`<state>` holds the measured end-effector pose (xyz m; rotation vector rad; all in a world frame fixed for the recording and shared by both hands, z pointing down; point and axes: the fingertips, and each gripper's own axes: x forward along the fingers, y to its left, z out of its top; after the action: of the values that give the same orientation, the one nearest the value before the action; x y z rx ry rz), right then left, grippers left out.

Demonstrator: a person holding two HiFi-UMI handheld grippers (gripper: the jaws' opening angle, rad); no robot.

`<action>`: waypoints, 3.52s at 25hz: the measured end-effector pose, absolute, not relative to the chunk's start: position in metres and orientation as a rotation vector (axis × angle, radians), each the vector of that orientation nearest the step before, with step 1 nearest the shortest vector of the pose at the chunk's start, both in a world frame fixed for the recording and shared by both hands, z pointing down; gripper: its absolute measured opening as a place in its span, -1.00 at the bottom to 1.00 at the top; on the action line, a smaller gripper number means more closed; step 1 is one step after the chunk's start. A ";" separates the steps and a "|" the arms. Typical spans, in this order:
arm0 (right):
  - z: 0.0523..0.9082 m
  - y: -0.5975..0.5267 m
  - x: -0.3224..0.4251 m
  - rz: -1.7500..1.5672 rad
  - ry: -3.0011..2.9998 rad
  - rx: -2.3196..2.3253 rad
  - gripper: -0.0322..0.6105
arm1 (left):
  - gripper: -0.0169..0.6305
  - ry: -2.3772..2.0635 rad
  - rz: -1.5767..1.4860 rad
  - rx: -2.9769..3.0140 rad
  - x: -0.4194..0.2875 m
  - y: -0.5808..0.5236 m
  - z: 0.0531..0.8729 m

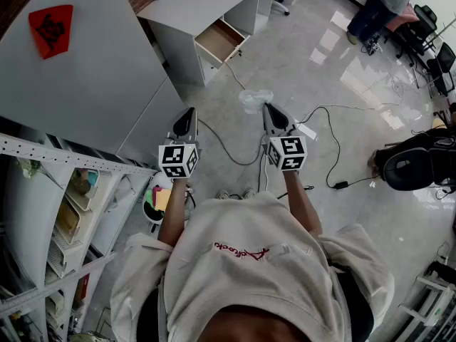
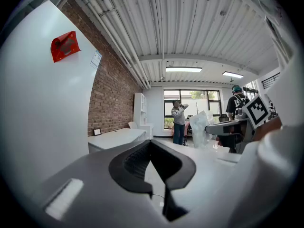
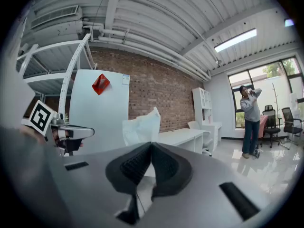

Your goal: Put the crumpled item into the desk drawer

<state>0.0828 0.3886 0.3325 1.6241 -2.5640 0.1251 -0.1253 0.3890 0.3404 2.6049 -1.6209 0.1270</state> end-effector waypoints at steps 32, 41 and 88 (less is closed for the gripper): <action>0.339 0.398 0.138 0.165 -2.639 1.584 -0.86 | -0.92 -1.674 0.140 2.620 -0.067 0.405 0.329; 0.350 0.394 0.145 0.178 -2.641 1.545 -0.86 | -0.92 -1.694 0.148 2.581 -0.058 0.409 0.344; 0.349 0.022 0.050 0.160 -2.442 1.767 -0.86 | -0.92 -1.317 0.105 2.739 -0.119 0.000 0.362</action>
<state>0.0499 0.0221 0.3494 1.7671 -2.4417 0.1602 -0.1190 0.0000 0.3617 2.7392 -1.3166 0.1052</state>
